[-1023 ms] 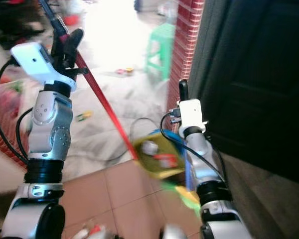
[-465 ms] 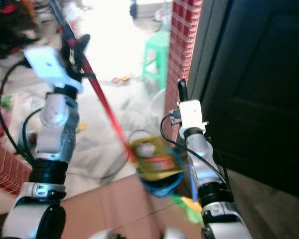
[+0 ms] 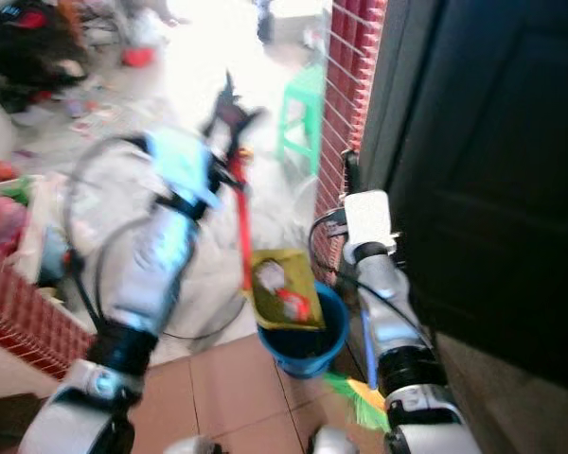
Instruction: Sweep floor
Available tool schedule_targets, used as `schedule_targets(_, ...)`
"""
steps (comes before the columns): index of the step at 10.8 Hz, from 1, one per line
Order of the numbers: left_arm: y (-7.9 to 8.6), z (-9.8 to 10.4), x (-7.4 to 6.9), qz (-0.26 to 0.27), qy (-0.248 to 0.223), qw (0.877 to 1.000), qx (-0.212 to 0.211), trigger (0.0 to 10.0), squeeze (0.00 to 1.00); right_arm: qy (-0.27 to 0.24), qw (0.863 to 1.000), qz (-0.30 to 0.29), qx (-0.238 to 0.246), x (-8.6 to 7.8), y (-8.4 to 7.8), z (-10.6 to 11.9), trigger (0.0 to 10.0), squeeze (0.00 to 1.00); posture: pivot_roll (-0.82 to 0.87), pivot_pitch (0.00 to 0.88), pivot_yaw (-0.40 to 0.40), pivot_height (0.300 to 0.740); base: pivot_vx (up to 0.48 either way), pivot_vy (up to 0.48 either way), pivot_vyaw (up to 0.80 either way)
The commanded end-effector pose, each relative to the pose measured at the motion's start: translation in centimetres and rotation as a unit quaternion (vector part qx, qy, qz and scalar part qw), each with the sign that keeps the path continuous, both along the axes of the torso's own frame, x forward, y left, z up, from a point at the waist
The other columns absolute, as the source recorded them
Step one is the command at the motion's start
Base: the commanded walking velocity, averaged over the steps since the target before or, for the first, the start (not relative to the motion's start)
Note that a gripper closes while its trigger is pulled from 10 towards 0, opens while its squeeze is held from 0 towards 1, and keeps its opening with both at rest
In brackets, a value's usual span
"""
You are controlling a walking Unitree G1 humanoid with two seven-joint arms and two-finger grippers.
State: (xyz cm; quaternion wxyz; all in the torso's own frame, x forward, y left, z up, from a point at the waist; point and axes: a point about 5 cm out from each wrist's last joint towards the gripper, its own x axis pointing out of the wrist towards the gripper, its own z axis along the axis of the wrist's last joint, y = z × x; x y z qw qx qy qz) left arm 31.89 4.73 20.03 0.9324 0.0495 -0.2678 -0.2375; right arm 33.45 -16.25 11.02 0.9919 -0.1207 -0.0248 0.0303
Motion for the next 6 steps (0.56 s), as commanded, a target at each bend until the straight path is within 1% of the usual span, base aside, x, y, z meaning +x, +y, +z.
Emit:
schedule_targets(1,-1.4,0.0,-0.7,-0.042,-0.017,0.998,0.038,10.0,0.0,-0.026,1.0,-0.001,0.001,0.4,0.0,1.2,10.0,0.0,-0.11,0.0,0.073,0.74,0.0,0.0,0.0)
schedule_targets(2,-2.8,-0.2,-1.6,-0.098,-0.034,0.991,0.084,10.0,0.0,-0.026,1.0,-0.002,0.001,0.3,-0.1,1.2,10.0,0.0,-0.12,0.0,0.074,0.74,0.0,0.0,0.0)
schedule_targets(3,-4.3,-0.3,-2.7,-0.174,-0.054,0.972,0.148,10.0,0.0,-0.026,1.0,-0.003,-0.001,0.3,-0.2,1.1,10.0,0.0,-0.11,0.0,0.073,0.74,0.0,0.0,0.0)
schedule_targets(4,-5.4,-0.3,-3.6,-0.23,-0.081,0.945,0.218,10.0,0.0,-0.025,1.0,-0.003,-0.002,0.3,-0.2,1.1,10.0,0.0,-0.11,0.0,0.072,0.74,0.0,0.0,0.0)
schedule_targets(5,-6.0,-0.4,-4.3,-0.258,-0.121,0.914,0.29,10.0,0.0,-0.025,1.0,-0.002,-0.003,0.4,-0.2,1.1,10.0,0.0,-0.11,0.0,0.071,0.74,0.0,0.0,0.0)
schedule_targets(6,-6.6,-1.3,-5.1,-0.297,-0.12,0.885,0.337,10.0,0.0,-0.025,1.0,0.0,-0.003,0.4,0.0,1.1,10.0,0.0,-0.11,0.0,0.071,0.74,0.0,0.0,0.0)
